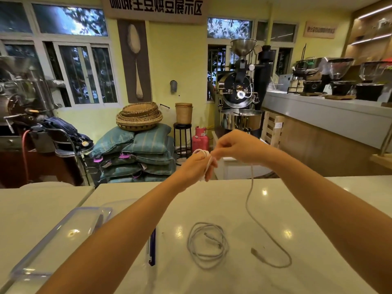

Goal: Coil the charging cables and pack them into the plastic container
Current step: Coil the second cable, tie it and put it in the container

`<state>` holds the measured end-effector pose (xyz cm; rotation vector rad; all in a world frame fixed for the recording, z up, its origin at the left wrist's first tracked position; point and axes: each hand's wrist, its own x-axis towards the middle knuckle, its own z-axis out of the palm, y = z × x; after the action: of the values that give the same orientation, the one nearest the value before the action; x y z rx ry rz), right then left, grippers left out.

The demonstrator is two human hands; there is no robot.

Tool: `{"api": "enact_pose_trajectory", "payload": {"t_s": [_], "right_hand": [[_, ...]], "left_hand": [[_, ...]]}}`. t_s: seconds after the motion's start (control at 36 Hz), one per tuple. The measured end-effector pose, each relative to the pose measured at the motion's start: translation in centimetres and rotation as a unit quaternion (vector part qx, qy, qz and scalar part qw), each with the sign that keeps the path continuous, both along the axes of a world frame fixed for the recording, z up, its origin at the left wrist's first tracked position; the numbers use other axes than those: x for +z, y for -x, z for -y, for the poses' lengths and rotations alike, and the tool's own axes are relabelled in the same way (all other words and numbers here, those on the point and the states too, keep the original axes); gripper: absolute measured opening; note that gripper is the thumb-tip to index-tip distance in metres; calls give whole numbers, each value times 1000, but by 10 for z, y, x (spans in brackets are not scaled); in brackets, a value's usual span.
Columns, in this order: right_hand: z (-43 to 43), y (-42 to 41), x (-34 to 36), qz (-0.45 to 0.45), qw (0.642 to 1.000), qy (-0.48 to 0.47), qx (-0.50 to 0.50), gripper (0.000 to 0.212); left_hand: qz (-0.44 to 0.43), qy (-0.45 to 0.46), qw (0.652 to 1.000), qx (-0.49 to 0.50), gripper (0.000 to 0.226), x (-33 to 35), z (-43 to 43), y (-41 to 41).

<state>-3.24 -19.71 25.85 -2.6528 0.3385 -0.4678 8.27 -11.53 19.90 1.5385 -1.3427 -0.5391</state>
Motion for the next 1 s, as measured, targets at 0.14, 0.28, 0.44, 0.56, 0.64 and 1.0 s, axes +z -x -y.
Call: {"api": "enact_pose_trajectory", "payload": {"t_s": [0.14, 0.28, 0.44, 0.56, 0.64, 1.0], "right_hand": [[19, 1, 4, 97, 989, -110, 10, 20], [29, -2, -9, 155, 963, -220, 26, 19], [31, -9, -41, 195, 889, -412, 45, 16], [21, -20, -74, 209, 834, -510, -5, 21], [4, -24, -96, 182, 809, -558, -14, 32], [-19, -6, -73, 35, 981, -186, -50, 28]], "left_hand": [[-170, 15, 981, -88, 40, -3, -3, 10], [-318, 27, 930, -181, 59, 4, -4, 15], [-328, 51, 912, -241, 45, 12, -9, 21], [-334, 83, 915, -209, 40, 19, -6, 20], [-332, 92, 921, -181, 37, 21, -2, 17], [12, 90, 995, 49, 47, 16, 7, -10]]}}
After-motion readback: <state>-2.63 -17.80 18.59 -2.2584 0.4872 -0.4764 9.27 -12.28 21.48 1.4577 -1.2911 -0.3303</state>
